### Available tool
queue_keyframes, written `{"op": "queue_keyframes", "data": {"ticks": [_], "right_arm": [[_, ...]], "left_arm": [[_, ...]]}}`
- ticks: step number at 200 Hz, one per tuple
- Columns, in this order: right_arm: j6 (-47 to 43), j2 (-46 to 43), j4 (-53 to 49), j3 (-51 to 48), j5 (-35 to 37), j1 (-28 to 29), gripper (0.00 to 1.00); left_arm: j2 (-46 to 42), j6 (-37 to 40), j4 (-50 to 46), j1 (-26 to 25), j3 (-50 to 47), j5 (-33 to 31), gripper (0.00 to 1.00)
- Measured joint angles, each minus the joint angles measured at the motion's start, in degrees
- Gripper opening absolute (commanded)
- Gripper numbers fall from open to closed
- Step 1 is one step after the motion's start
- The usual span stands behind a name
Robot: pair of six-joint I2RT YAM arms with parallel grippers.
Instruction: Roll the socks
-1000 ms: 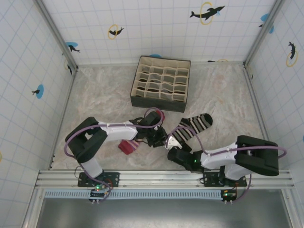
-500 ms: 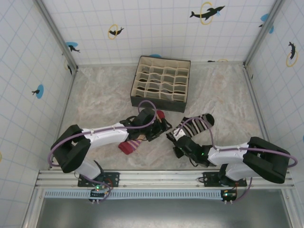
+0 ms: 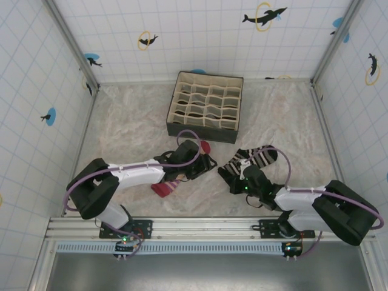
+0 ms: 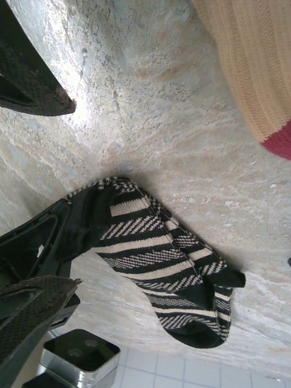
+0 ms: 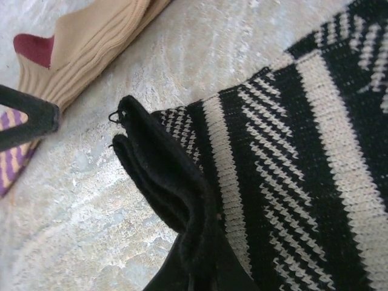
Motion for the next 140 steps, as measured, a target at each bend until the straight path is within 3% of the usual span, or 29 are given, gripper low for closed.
{"op": "queue_keyframes", "data": {"ticks": [68, 140], "right_arm": [[18.2, 0.5, 2.9, -1.9, -6.4, -5.2, 0.00], [28.6, 2.7, 6.4, -2.5, -8.2, -5.9, 0.00]], "left_arm": [[3.3, 3.5, 0.6, -2.5, 1.0, -1.1, 0.58], [4.2, 9.4, 3.8, -2.7, 1.5, -0.2, 0.52]]}}
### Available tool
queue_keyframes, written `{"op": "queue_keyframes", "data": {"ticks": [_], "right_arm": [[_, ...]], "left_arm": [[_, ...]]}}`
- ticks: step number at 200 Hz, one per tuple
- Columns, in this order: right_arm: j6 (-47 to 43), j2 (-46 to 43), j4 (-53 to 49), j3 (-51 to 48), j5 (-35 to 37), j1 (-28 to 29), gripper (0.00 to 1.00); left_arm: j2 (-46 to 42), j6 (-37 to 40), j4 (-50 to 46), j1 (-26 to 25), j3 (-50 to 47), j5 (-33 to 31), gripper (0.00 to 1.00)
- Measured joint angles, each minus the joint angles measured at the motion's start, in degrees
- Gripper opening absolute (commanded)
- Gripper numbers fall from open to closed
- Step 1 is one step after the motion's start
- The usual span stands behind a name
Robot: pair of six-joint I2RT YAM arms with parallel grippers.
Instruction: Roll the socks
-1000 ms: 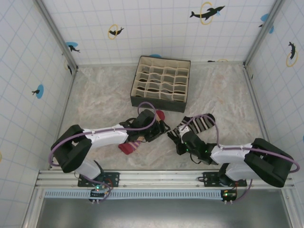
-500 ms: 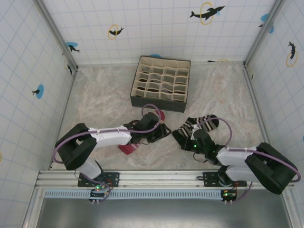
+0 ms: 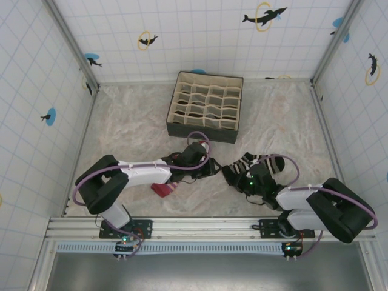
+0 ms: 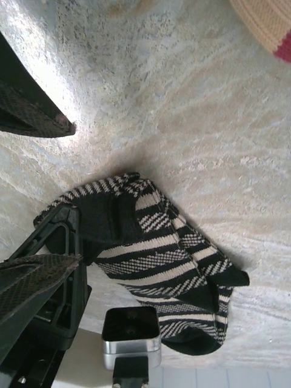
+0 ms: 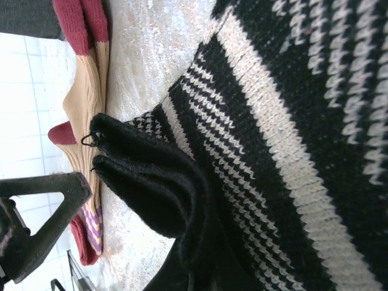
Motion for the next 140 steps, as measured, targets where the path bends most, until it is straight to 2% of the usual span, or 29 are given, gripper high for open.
{"op": "queue_keyframes", "data": {"ticks": [55, 70, 84, 140], "right_arm": [[0.8, -3.1, -0.9, -1.8, 0.6, 0.0, 0.00], [0.8, -4.5, -1.4, -2.4, 1.0, 0.0, 0.00], [0.9, -5.4, -2.0, -2.6, 1.3, 0.0, 0.00], [1.9, -6.2, -3.0, -2.8, 1.0, -1.6, 0.00]], "left_arm": [[0.0, 1.4, 1.8, 0.0, -1.5, 1.6, 0.50], [1.2, 1.4, 3.4, -0.1, -1.5, 2.2, 0.50], [2.7, 2.0, 5.5, -0.2, -1.5, 2.9, 0.43], [9.6, 3.3, 10.3, -1.6, -0.3, 4.3, 0.42]]}}
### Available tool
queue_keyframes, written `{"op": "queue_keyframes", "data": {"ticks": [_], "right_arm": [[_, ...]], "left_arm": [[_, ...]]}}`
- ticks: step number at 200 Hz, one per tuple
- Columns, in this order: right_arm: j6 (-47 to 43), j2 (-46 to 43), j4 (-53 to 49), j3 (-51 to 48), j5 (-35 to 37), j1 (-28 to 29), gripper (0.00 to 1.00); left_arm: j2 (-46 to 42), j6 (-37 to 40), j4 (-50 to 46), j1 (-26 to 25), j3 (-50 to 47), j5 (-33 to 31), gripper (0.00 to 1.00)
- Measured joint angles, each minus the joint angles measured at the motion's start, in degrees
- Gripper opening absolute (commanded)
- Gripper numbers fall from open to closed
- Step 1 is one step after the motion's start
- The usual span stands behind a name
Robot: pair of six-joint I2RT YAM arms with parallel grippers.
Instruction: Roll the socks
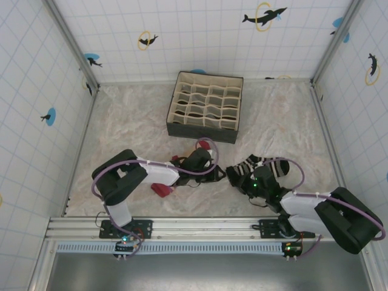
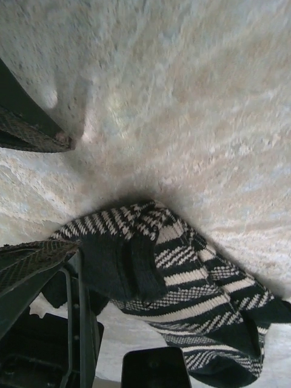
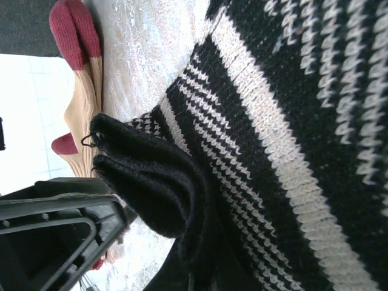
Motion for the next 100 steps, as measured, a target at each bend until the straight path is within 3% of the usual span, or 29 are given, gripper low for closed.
{"op": "queue_keyframes", "data": {"ticks": [100], "right_arm": [[1.4, 6.1, 7.6, 0.0, -1.5, -0.6, 0.00]], "left_arm": [[4.4, -3.3, 8.7, -0.9, 0.3, 0.4, 0.35]]}}
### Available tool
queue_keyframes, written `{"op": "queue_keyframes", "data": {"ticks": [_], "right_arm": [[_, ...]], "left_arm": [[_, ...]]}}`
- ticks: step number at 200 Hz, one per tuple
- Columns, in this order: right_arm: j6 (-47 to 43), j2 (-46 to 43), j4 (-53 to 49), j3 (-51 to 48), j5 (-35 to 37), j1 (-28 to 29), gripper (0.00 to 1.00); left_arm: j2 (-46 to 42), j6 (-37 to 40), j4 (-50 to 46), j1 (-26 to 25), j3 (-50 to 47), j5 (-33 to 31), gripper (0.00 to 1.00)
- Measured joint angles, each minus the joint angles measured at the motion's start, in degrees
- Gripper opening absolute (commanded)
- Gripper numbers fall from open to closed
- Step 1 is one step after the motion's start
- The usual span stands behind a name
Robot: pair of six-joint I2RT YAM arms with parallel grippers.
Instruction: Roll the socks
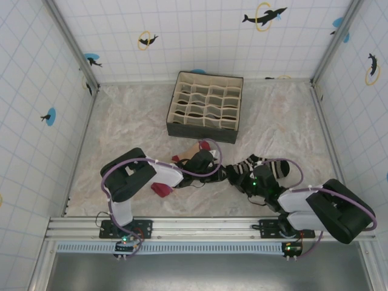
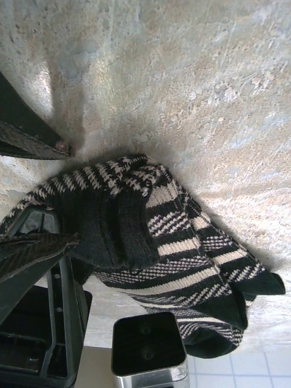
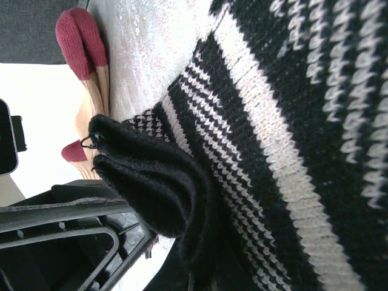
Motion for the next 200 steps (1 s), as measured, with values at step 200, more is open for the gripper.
{"op": "queue_keyframes", "data": {"ticks": [200], "right_arm": [[-1.6, -1.7, -1.5, -0.3, -3.1, -1.9, 0.13]], "left_arm": [[3.8, -1.2, -2.3, 0.7, 4.7, -3.2, 0.00]]}}
